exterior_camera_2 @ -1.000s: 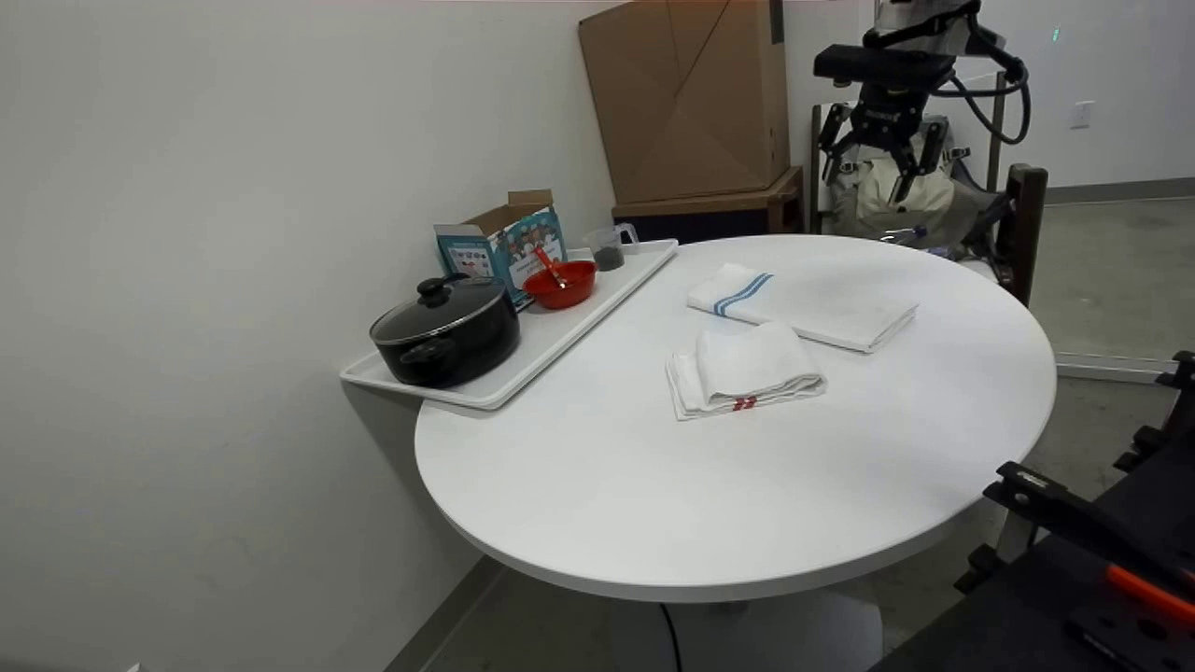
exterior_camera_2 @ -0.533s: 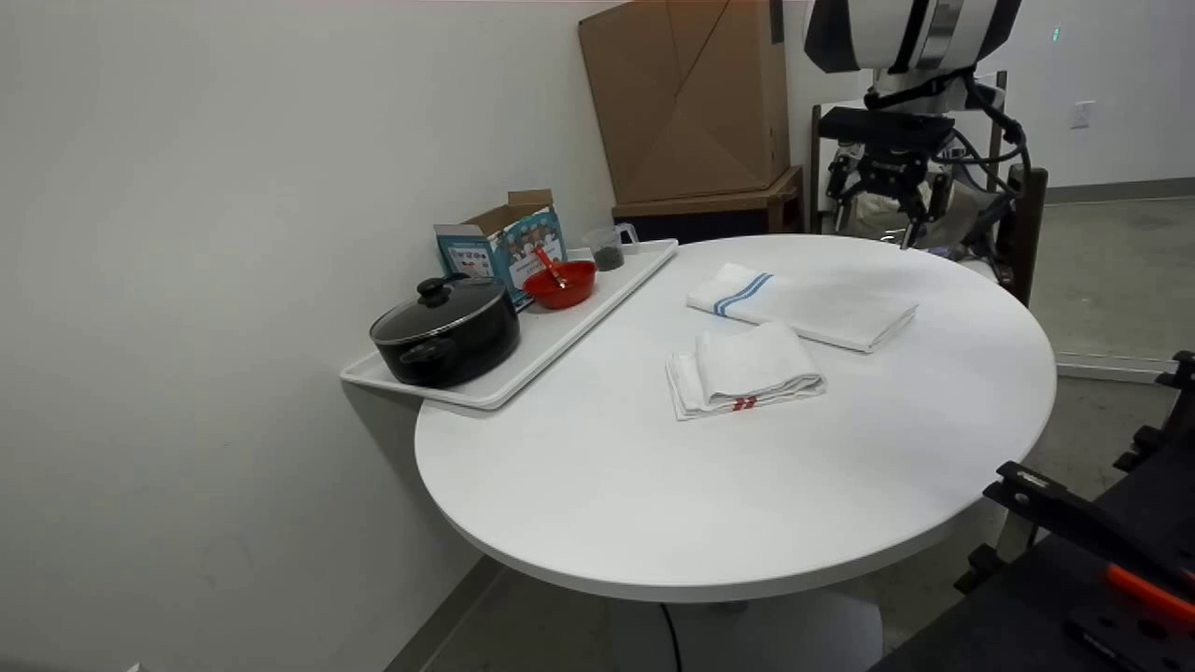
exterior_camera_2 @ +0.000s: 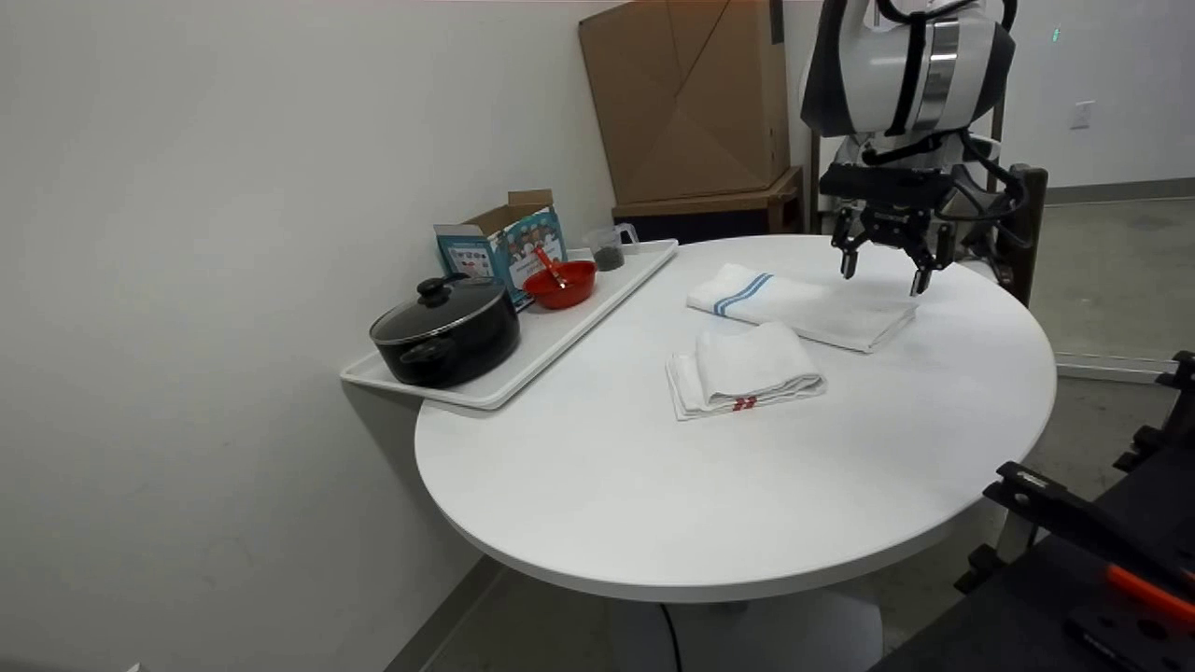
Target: Fold the tea towel on the right
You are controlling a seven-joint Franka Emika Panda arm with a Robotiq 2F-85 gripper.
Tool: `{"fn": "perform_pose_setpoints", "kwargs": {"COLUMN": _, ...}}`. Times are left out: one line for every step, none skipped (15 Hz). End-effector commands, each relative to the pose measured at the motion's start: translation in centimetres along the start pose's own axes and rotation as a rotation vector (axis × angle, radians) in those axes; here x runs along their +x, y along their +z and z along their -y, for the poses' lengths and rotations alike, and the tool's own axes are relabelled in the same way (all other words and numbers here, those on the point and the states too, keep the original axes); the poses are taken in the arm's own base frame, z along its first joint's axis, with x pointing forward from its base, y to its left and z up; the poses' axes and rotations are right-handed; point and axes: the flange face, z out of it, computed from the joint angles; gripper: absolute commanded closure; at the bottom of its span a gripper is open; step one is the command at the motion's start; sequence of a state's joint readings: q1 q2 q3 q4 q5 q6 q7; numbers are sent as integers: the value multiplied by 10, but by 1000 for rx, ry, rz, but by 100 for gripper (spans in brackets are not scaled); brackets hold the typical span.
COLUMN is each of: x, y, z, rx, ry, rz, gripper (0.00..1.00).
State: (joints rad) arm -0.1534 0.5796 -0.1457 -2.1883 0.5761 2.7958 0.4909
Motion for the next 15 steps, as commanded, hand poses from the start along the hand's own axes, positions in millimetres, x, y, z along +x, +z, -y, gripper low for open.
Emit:
{"fn": "perform_pose_setpoints", "kwargs": {"x": -5, "y": 13, "z": 0, "rx": -21, "ry": -25, "rz": -19, "gripper": 0}}
{"fn": "perform_pose_setpoints", "kwargs": {"x": -7, "y": 16, "z": -1, "rx": -28, "ry": -30, "rz": -18, "gripper": 0}}
{"fn": "perform_pose_setpoints", "kwargs": {"x": -8, "y": 20, "z": -3, "rx": -36, "ry": -37, "rz": -19, "gripper": 0}}
{"fn": "perform_pose_setpoints", "kwargs": {"x": -9, "y": 24, "z": -5, "rx": -45, "ry": -42, "rz": -19, "gripper": 0}}
{"fn": "perform_pose_setpoints", "kwargs": {"x": -10, "y": 27, "z": -6, "rx": -52, "ry": -48, "rz": -19, "gripper": 0}}
{"fn": "perform_pose_setpoints", "kwargs": {"x": -11, "y": 30, "z": -7, "rx": -57, "ry": -52, "rz": -20, "gripper": 0}}
{"fn": "perform_pose_setpoints", "kwargs": {"x": -11, "y": 33, "z": -8, "rx": -62, "ry": -57, "rz": -21, "gripper": 0}}
{"fn": "perform_pose_setpoints", "kwargs": {"x": -12, "y": 35, "z": -8, "rx": -66, "ry": -62, "rz": -21, "gripper": 0}}
{"fn": "perform_pose_setpoints", "kwargs": {"x": -12, "y": 37, "z": -9, "rx": -67, "ry": -66, "rz": -23, "gripper": 0}}
{"fn": "perform_pose_setpoints", "kwargs": {"x": -12, "y": 38, "z": -10, "rx": -68, "ry": -69, "rz": -25, "gripper": 0}}
{"fn": "perform_pose_setpoints", "kwargs": {"x": -12, "y": 40, "z": -10, "rx": -68, "ry": -73, "rz": -29, "gripper": 15}}
{"fn": "perform_pose_setpoints", "kwargs": {"x": -12, "y": 40, "z": -11, "rx": -69, "ry": -77, "rz": -31, "gripper": 26}}
{"fn": "perform_pose_setpoints", "kwargs": {"x": -12, "y": 41, "z": -11, "rx": -68, "ry": -80, "rz": -33, "gripper": 33}}
{"fn": "perform_pose_setpoints", "kwargs": {"x": -13, "y": 40, "z": -10, "rx": -66, "ry": -84, "rz": -36, "gripper": 40}}
{"fn": "perform_pose_setpoints", "kwargs": {"x": -13, "y": 40, "z": -10, "rx": -64, "ry": -89, "rz": -40, "gripper": 49}}
